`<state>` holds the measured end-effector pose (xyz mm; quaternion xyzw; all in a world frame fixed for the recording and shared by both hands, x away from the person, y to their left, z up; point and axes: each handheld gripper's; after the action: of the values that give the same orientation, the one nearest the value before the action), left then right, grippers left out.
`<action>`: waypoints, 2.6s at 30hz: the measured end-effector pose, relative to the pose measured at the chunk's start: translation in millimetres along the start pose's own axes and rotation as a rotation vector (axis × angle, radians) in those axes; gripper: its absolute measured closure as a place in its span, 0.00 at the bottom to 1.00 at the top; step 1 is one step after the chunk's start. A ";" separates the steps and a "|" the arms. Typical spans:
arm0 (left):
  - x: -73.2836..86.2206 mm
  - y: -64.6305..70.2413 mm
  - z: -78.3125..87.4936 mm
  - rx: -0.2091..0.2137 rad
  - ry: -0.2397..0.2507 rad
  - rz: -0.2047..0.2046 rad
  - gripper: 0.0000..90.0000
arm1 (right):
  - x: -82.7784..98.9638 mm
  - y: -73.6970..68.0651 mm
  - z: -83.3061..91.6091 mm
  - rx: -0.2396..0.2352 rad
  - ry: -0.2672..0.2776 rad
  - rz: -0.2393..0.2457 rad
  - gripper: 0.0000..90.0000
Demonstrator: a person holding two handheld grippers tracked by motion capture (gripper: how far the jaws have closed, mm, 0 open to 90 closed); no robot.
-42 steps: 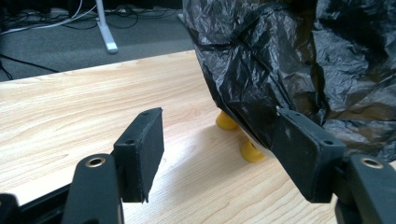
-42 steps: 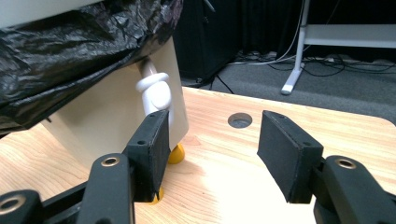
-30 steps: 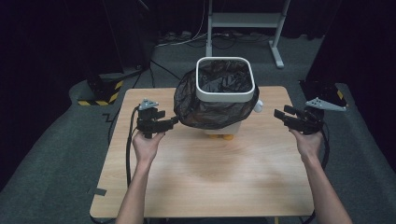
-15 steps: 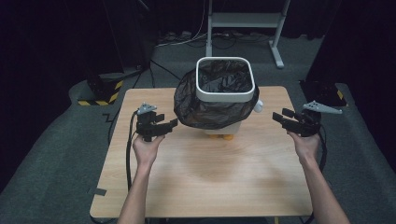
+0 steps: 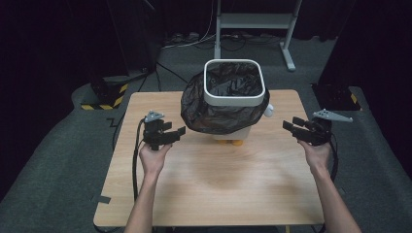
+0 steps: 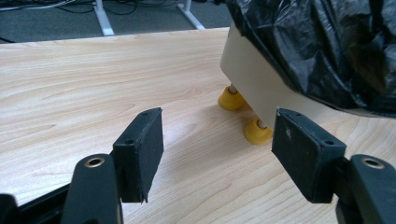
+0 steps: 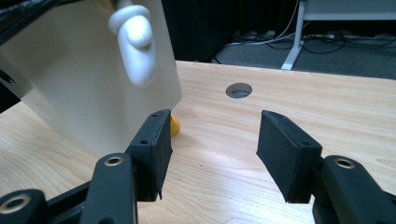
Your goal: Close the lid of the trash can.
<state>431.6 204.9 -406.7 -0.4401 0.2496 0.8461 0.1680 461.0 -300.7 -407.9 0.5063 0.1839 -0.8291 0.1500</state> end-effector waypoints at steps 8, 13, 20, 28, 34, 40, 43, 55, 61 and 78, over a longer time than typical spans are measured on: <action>5.8 -3.3 -1.4 -0.007 0.003 0.013 0.37 | 4.7 -0.3 -2.0 0.007 -0.003 -0.002 0.49; 6.8 -2.6 -5.6 -0.001 0.005 0.020 0.37 | 7.1 -0.6 -4.2 0.011 -0.009 -0.003 0.49; 11.1 -4.0 -8.6 -0.002 -0.005 0.027 0.37 | 12.3 2.1 -5.0 0.015 -0.013 -0.013 0.49; 17.2 -8.0 -12.1 -0.018 -0.012 0.035 0.37 | 19.6 4.3 -10.6 0.022 -0.023 -0.023 0.49; 19.5 -8.5 -15.6 -0.026 -0.020 0.033 0.37 | 24.8 5.8 -12.9 0.028 -0.031 -0.028 0.49; 20.7 -5.7 -20.2 -0.033 -0.026 0.023 0.37 | 29.0 7.8 -14.7 0.035 -0.038 -0.035 0.49; 21.8 -5.6 -22.4 -0.051 -0.025 0.013 0.37 | 30.8 7.8 -16.0 0.040 -0.044 -0.033 0.49; 30.8 -12.0 -27.5 -0.070 -0.043 0.023 0.37 | 39.3 6.6 -25.1 0.048 -0.064 -0.024 0.50; 33.6 -13.0 -32.5 -0.071 -0.041 0.032 0.37 | 41.6 5.5 -28.4 0.048 -0.071 -0.012 0.51; 42.1 -15.8 -45.7 -0.101 -0.067 0.019 0.37 | 52.0 0.5 -43.0 0.070 -0.104 0.018 0.50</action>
<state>446.3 194.5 -468.3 -0.4173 0.2048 0.8733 0.1457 471.9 -284.7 -472.6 0.4691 0.1420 -0.8588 0.1491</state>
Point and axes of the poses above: each handheld gripper's, and its own axes: z roughly backward along the jaws, x roughly out of its underside, y roughly to its right, and after that the axes turned 6 degrees about x, right-handed
